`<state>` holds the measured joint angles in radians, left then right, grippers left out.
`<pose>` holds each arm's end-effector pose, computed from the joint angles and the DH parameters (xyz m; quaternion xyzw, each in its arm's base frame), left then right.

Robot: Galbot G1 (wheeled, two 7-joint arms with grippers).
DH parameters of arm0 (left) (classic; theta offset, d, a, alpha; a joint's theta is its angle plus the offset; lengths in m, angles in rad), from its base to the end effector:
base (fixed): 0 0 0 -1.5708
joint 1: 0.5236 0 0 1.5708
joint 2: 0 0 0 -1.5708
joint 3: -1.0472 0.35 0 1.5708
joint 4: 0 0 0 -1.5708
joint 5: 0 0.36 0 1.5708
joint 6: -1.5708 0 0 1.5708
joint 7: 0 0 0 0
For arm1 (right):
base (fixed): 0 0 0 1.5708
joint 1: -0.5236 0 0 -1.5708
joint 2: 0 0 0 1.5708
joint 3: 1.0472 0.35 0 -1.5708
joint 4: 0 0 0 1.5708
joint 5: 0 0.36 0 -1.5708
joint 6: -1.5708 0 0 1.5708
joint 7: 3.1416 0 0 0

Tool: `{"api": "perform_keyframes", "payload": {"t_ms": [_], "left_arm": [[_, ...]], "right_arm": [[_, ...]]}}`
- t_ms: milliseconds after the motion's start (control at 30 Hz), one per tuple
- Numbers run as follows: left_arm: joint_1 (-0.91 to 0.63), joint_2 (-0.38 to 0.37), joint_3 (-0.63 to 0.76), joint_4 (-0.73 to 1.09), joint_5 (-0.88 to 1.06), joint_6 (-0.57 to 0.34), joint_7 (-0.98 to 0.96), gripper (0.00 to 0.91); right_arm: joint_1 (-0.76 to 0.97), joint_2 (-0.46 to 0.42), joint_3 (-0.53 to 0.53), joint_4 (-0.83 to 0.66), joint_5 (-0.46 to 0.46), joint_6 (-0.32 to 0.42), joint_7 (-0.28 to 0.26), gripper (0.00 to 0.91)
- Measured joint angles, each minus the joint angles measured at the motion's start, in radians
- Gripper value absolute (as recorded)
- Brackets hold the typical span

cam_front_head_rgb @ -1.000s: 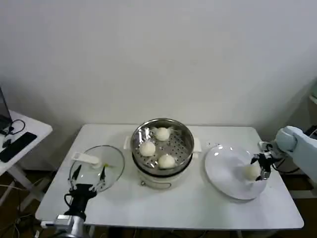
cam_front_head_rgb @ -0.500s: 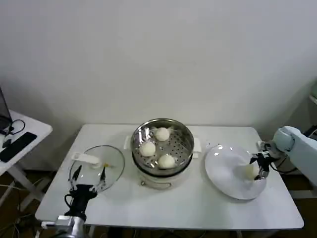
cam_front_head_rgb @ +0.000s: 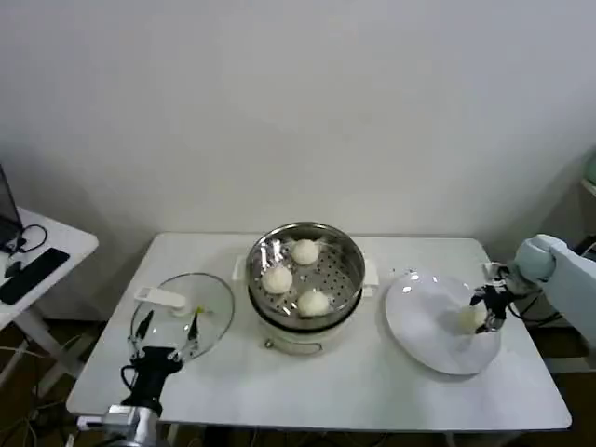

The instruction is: Take steamed baozi put them in steamer then cover it.

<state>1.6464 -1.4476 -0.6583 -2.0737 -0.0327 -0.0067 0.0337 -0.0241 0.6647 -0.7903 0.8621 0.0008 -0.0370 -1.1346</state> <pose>0.1623 0.0637 -0.3166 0.0088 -0.9966 -0.0706 0.0412 0.5215 -0.2969 -0.2367 0.4662 -0.5832 0.4538 0.4864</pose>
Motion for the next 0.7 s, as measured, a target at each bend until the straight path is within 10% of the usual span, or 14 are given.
{"api": "perform_keyframes", "payload": {"t_ms": [700], "left_arm": [[-0.001,-0.005,0.03,-0.037,0.002,-0.001,0.001,0.907]], "right_arm": [[0.548,0.035,-0.52,0.14,0.538,-0.154,0.018,0.766]]}}
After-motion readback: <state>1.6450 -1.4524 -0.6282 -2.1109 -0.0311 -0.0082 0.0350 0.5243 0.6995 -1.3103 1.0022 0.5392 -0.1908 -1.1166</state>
